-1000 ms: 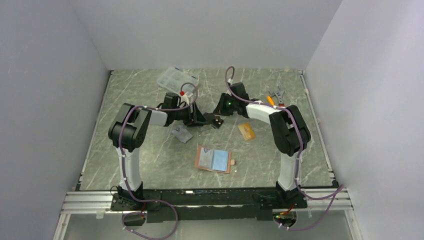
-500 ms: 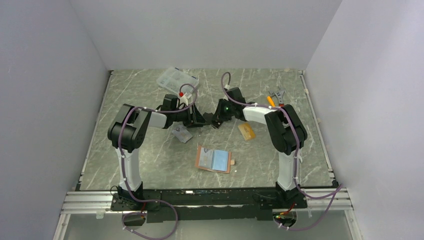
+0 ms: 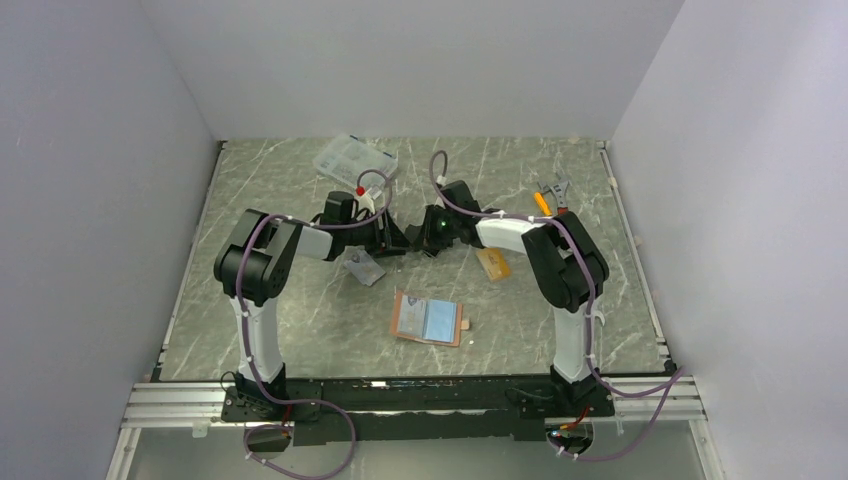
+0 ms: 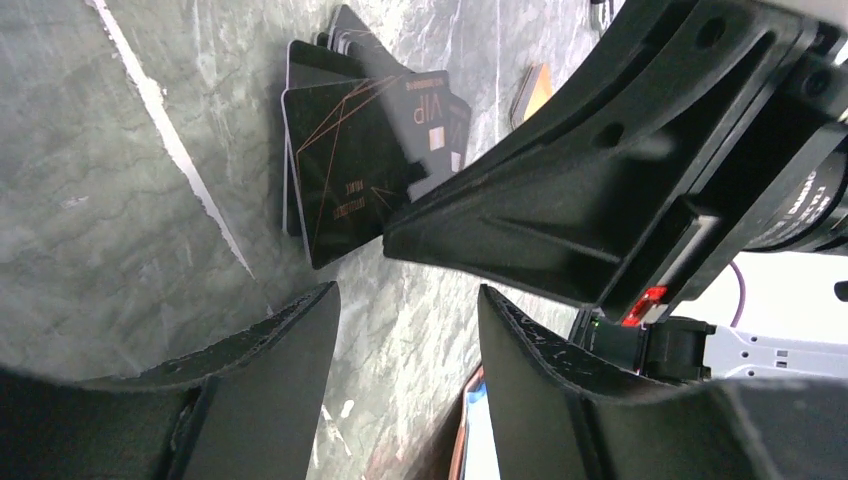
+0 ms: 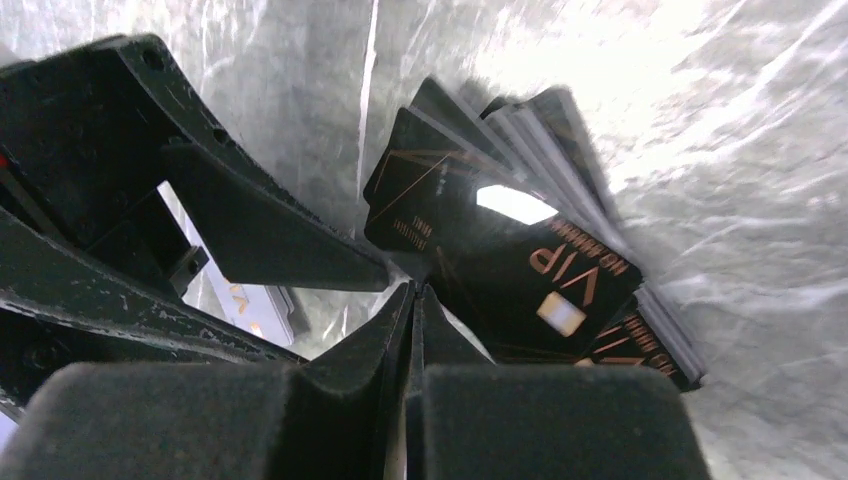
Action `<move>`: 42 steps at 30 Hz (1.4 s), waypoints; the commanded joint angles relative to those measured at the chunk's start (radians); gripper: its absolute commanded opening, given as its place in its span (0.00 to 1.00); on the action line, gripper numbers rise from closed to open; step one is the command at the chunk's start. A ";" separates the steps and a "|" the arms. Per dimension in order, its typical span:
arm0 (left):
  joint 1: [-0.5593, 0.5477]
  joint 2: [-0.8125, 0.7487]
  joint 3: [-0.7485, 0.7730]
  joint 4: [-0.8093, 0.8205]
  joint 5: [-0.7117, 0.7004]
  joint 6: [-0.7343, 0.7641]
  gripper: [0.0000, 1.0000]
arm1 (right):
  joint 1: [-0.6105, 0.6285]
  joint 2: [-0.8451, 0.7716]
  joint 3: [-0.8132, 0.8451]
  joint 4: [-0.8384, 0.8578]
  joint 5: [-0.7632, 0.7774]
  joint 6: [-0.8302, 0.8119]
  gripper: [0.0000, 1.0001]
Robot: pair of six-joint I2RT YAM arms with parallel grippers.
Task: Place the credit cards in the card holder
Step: Pick up the credit card from the center of the board.
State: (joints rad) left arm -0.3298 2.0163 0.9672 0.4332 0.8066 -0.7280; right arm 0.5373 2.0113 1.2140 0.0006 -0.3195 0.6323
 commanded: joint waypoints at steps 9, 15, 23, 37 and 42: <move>0.029 -0.027 -0.028 0.020 -0.080 -0.020 0.52 | -0.044 -0.064 -0.048 0.028 -0.077 0.040 0.06; 0.031 0.001 -0.005 0.041 -0.083 -0.045 0.50 | -0.087 -0.109 -0.050 0.058 -0.136 0.057 0.07; 0.029 0.031 0.020 0.074 -0.083 -0.075 0.49 | -0.107 -0.059 -0.027 0.078 -0.137 0.065 0.09; 0.027 0.051 0.015 0.119 -0.078 -0.105 0.48 | -0.066 0.001 0.007 0.004 0.009 0.015 0.08; 0.019 0.051 0.026 0.116 -0.083 -0.105 0.47 | -0.050 0.018 0.011 0.004 -0.009 0.018 0.07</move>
State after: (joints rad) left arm -0.3046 2.0529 0.9661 0.5220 0.7437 -0.8337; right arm 0.4740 2.0060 1.1946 0.0238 -0.3454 0.6720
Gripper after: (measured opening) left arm 0.477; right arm 0.074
